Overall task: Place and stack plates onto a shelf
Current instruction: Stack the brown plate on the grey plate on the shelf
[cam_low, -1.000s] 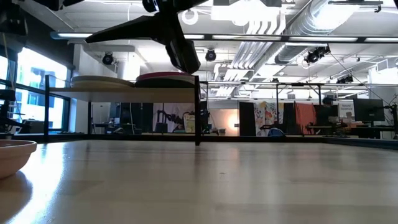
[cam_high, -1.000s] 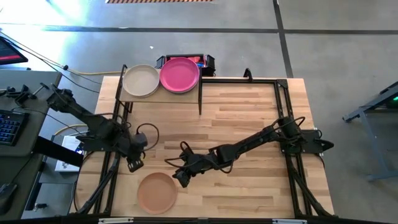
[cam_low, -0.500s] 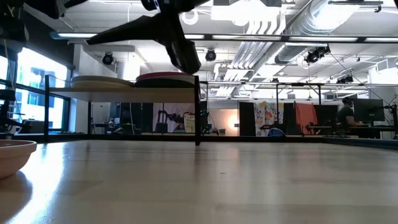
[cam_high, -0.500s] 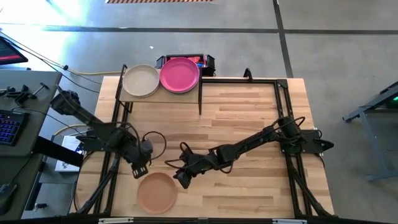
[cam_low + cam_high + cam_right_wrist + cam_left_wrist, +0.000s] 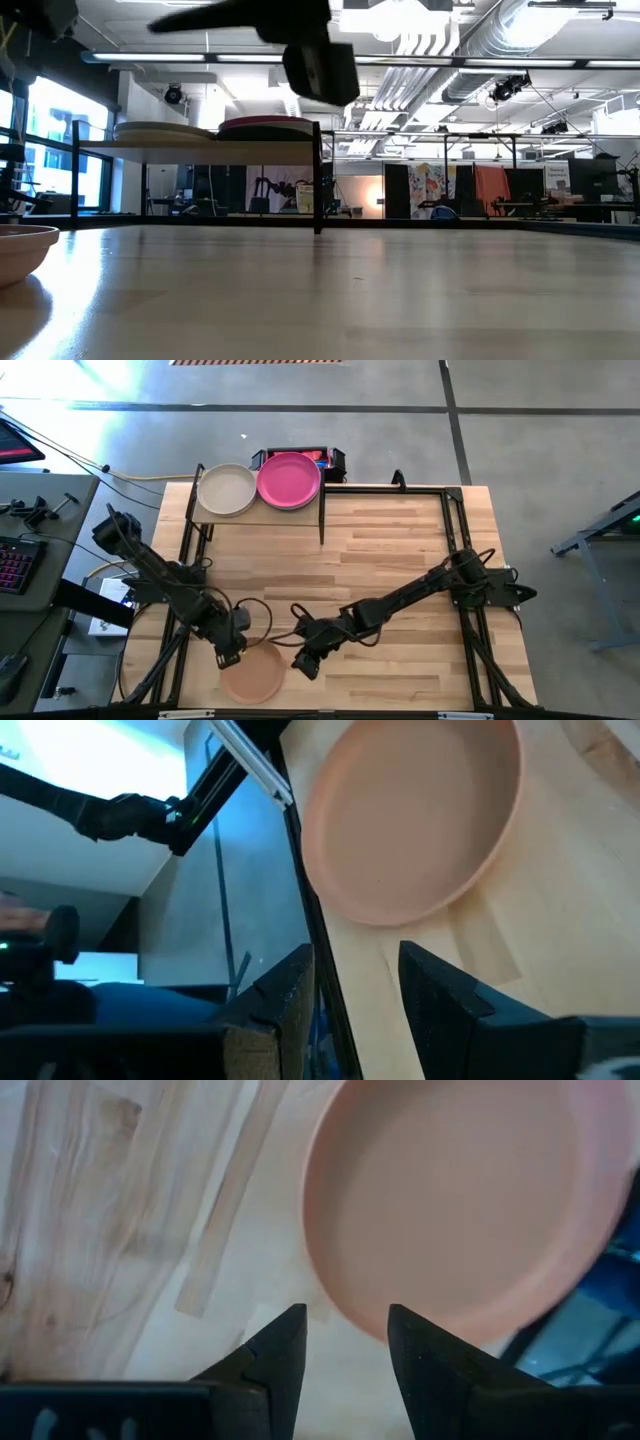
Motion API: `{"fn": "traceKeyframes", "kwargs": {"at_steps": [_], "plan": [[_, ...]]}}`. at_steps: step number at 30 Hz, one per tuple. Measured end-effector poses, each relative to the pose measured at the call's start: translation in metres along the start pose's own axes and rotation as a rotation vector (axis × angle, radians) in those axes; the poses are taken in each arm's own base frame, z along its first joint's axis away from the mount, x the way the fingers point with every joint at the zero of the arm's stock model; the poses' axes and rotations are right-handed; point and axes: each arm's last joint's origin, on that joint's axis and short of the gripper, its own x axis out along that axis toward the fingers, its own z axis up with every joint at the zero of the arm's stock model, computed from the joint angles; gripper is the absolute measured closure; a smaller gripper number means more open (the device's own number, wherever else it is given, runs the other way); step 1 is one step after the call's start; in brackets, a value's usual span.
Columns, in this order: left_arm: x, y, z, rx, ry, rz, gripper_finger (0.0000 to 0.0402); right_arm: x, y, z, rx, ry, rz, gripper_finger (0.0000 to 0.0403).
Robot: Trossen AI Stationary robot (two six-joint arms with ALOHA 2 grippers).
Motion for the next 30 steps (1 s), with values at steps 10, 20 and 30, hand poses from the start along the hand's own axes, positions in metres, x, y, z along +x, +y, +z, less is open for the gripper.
{"fn": "traceKeyframes", "kwargs": {"at_steps": [10, 20, 30], "plan": [[0.038, -0.007, 0.007, -0.036, 0.048, 0.148, 0.0272, -0.002, 0.007, -0.006, 0.021, -0.005, 0.002, 0.0274], [0.064, -0.010, 0.010, -0.042, 0.089, 0.211, 0.0273, -0.002, 0.009, -0.009, 0.036, -0.013, -0.003, 0.0274], [0.080, -0.013, 0.012, -0.043, 0.103, 0.232, 0.0273, -0.002, 0.009, -0.009, 0.043, -0.018, -0.006, 0.0274]]}}
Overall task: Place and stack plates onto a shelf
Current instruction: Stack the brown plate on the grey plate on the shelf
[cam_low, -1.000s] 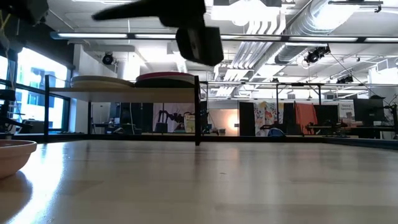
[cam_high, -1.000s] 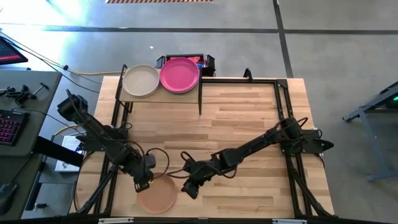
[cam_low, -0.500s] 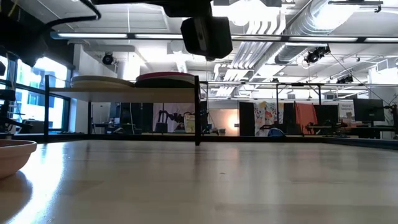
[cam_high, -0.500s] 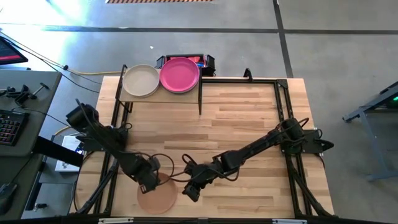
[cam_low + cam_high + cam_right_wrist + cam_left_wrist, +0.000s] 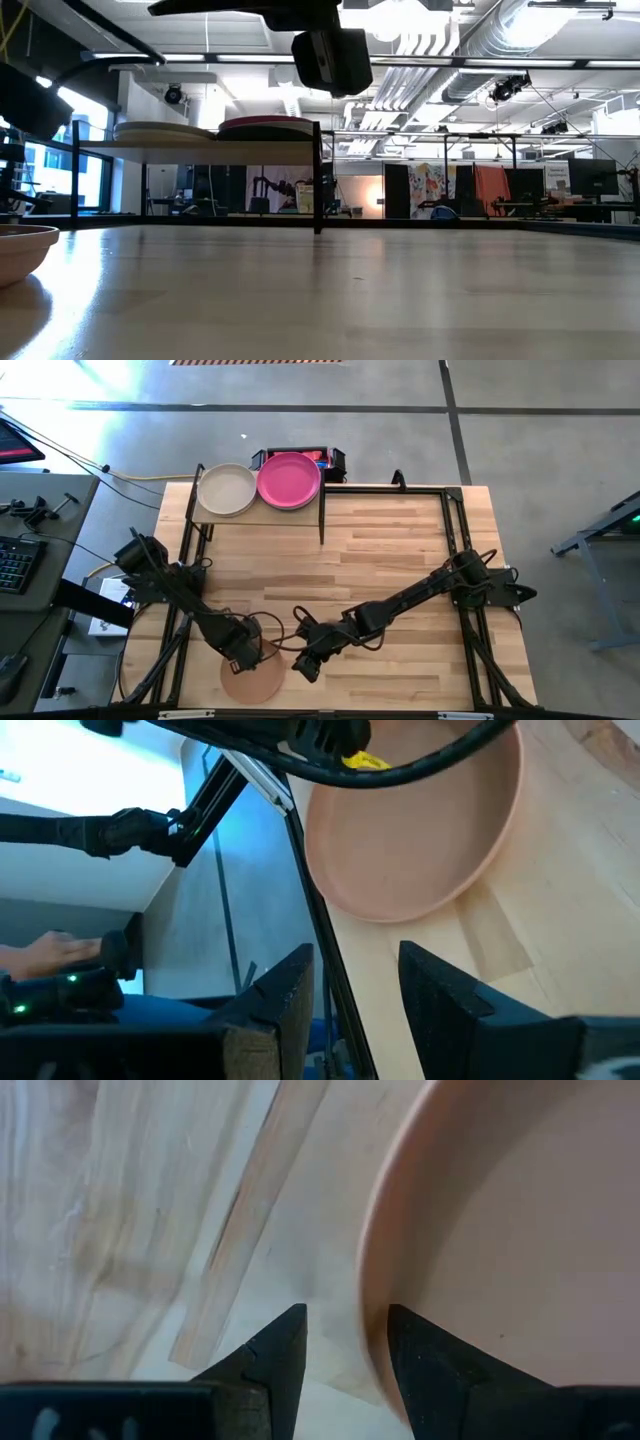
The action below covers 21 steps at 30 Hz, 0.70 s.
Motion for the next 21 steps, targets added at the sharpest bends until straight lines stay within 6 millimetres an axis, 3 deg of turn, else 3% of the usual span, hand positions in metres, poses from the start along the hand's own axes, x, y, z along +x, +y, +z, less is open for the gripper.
{"fn": "traceKeyframes", "kwargs": {"at_steps": [10, 21], "plan": [[0.0040, -0.0018, 0.0010, 0.001, 0.008, 0.004, 0.0280, 0.0001, 0.0004, -0.0006, -0.001, -0.004, -0.002, 0.0274], [0.0029, -0.0024, 0.0014, 0.034, 0.007, -0.007, 0.0393, -0.0001, -0.0007, 0.0012, -0.015, -0.009, -0.005, 0.0274]]}}
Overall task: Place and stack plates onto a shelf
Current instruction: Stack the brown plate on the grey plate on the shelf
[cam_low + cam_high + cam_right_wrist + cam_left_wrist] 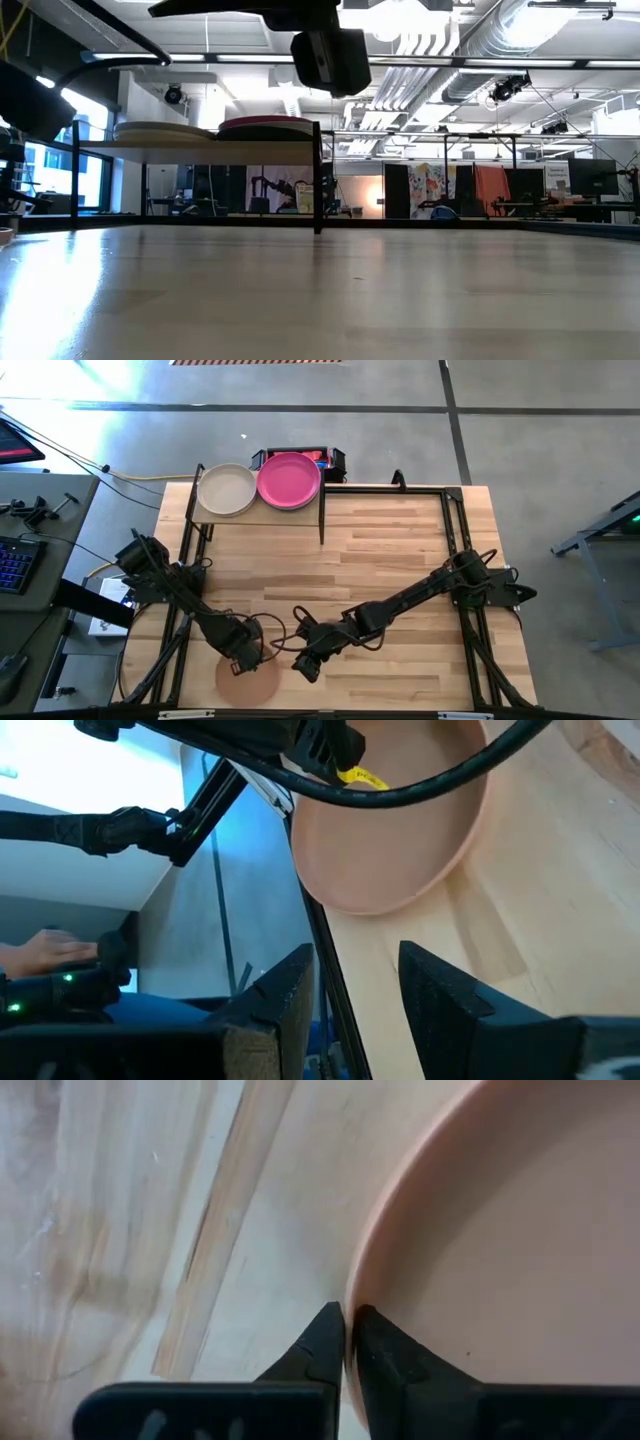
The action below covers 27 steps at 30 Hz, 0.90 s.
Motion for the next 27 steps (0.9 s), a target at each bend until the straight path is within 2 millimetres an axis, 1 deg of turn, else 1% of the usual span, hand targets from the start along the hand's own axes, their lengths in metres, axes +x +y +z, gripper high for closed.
{"fn": "traceKeyframes", "kwargs": {"at_steps": [6, 11, 15, 20, 24, 27], "plan": [[0.000, 0.001, 0.001, -0.012, 0.048, -0.017, 0.0397, -0.002, -0.005, 0.010, -0.038, -0.005, -0.003, 0.0274], [-0.006, 0.004, 0.004, -0.028, 0.043, -0.041, 0.0399, -0.017, -0.004, 0.027, -0.099, -0.011, 0.029, 0.0274], [-0.022, 0.012, 0.008, -0.062, 0.016, -0.096, 0.0400, -0.040, 0.000, 0.043, -0.169, -0.033, 0.021, 0.0274], [-0.046, 0.027, 0.018, -0.140, -0.052, -0.177, 0.0401, -0.077, 0.002, 0.061, -0.249, -0.045, -0.029, 0.0274], [-0.067, 0.045, 0.027, -0.206, -0.138, -0.227, 0.0401, -0.103, 0.000, 0.071, -0.302, -0.039, -0.082, 0.0274], [-0.083, 0.064, 0.032, -0.262, -0.171, -0.258, 0.0401, -0.119, -0.002, 0.075, -0.335, -0.025, -0.118, 0.0274]]}}
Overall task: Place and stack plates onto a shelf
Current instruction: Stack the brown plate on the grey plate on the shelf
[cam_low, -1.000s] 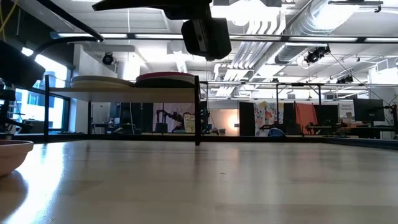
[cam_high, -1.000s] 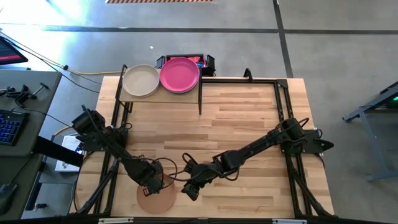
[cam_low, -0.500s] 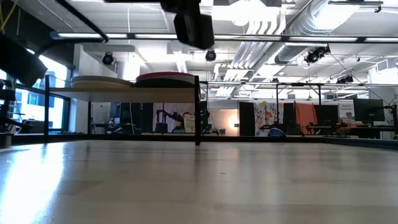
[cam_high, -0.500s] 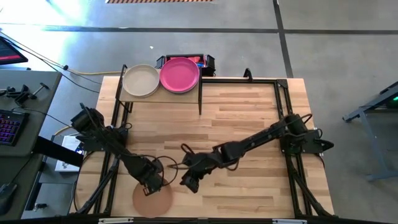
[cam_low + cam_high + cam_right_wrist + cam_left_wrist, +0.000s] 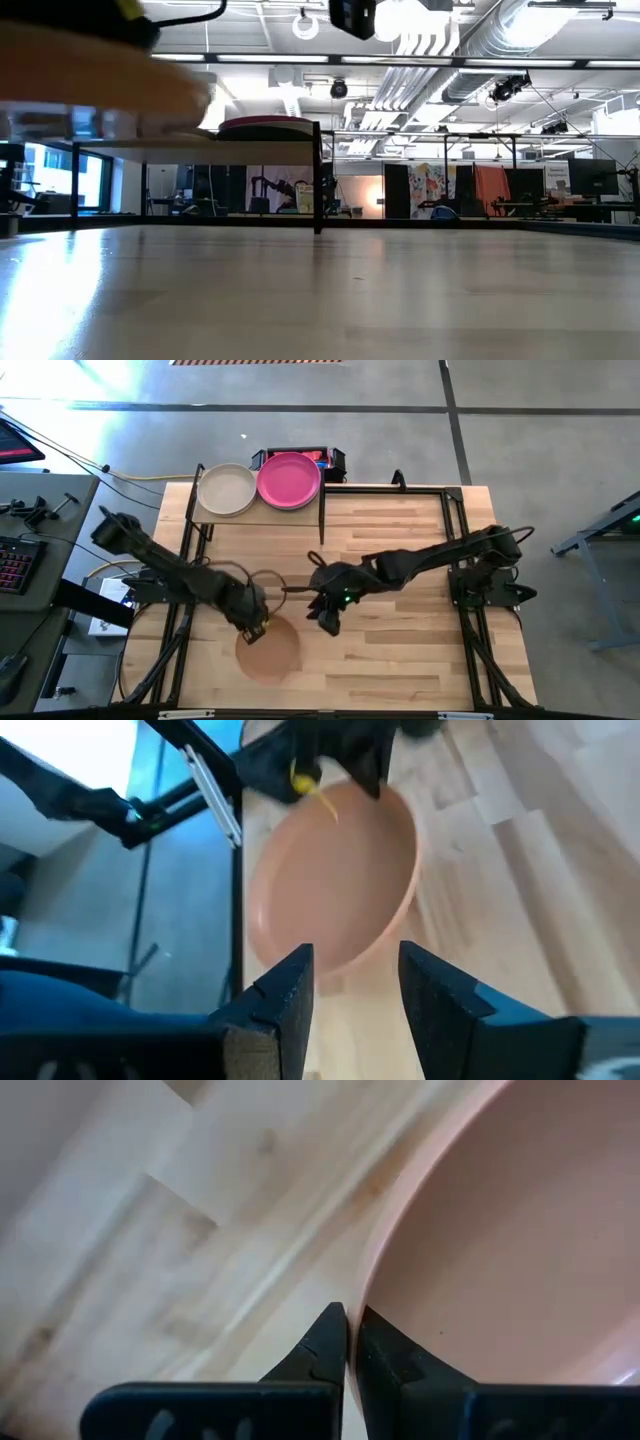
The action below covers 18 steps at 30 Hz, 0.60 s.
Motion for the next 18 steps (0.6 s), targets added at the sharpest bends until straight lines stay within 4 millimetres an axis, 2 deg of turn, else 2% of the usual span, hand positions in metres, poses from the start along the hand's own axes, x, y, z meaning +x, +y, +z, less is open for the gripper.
{"fn": "traceKeyframes", "kwargs": {"at_steps": [7, 18], "plan": [[-0.042, 0.039, 0.024, -0.161, -0.119, -0.043, 0.0401, -0.021, -0.012, 0.001, -0.085, 0.066, -0.068, 0.0274], [-0.097, 0.108, 0.049, -0.458, -0.399, -0.128, 0.0401, -0.028, -0.037, -0.006, -0.181, 0.233, -0.172, 0.0274]]}}
